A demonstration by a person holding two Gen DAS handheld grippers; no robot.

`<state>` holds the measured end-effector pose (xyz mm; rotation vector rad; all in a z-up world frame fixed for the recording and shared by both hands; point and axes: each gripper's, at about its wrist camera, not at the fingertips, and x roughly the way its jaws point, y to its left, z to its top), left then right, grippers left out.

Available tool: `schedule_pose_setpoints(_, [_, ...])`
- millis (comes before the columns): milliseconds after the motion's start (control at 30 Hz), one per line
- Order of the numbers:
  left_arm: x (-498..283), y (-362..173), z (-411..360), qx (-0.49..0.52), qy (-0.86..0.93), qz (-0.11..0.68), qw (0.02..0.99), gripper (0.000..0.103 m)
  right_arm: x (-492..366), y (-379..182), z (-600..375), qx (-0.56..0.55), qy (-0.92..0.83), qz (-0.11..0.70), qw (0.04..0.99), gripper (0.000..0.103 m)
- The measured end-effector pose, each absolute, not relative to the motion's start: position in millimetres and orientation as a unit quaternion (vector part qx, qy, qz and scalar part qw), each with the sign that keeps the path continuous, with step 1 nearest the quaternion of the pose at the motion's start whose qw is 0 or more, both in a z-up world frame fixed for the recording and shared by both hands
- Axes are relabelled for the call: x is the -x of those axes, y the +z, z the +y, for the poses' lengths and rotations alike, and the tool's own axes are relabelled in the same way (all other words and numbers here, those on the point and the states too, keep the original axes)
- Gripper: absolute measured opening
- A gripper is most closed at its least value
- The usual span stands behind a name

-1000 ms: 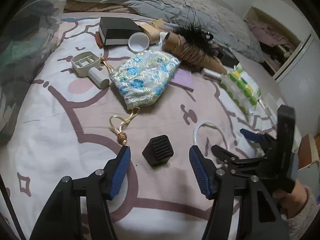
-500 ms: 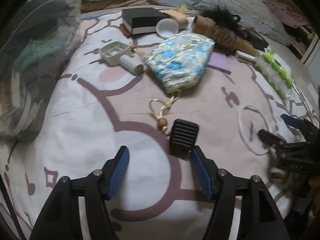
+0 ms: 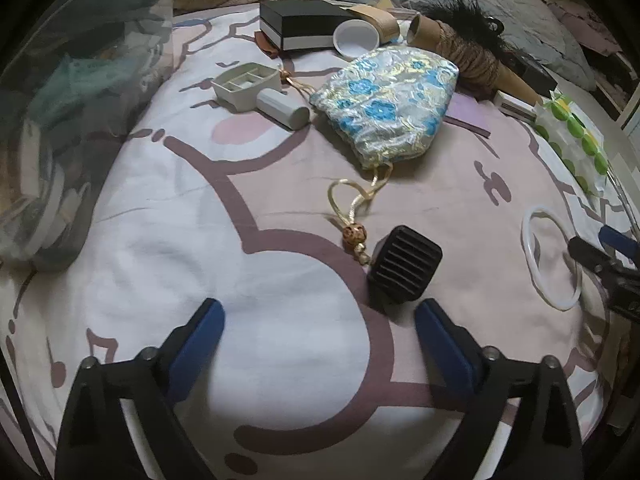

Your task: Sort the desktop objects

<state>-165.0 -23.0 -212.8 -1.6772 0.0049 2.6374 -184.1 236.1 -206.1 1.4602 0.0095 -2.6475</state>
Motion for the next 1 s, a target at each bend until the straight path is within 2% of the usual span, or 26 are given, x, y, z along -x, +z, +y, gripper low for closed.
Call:
schedule_pose_setpoints(133, [165,-214,-20,0.536,0.844,0.007,0.006,0.101,178,-197,230,-0.464,-0.873,-0.041,0.142,0.103])
schedule_pose_setpoints(300, [164,-215,-18,0.536,0.844,0.004,0.007,0.102,174,-199,203,-0.464,-0.865,-0.014,0.189,0.103])
schedule_pose_setpoints(533, [164,-216,-17,0.534,0.845,-0.003,0.009,0.102,174,-208,182,-0.478,-0.859,0.009,0.186,0.103])
schedule_pose_setpoints(667, [166,-211,-21,0.533,0.844,-0.048,0.033,0.101,183,-212,176,-0.485,-0.863,0.022,0.14,0.103])
schedule_pose_setpoints(733, [167,-208,-22,0.527,0.845,-0.077,0.048,0.096,182,-214,172,-0.484,-0.864,0.038,0.133,0.103])
schedule_pose_setpoints(867, [167,-202,-26,0.517,0.849,-0.081,0.066,0.084,178,-213,170,-0.48,-0.866,0.055,0.13,0.103])
schedule_pose_setpoints(900, [167,-200,-25,0.513,0.851,-0.084,0.073,0.08,178,-212,172,-0.479,-0.867,0.052,0.128,0.1])
schedule_pose_setpoints(933, [166,-198,-24,0.509,0.853,-0.089,0.081,0.077,178,-211,172,-0.477,-0.868,0.05,0.124,0.092])
schedule_pose_setpoints(1000, [164,-193,-22,0.498,0.855,-0.102,0.101,0.076,179,-211,170,-0.474,-0.871,0.055,0.119,0.089])
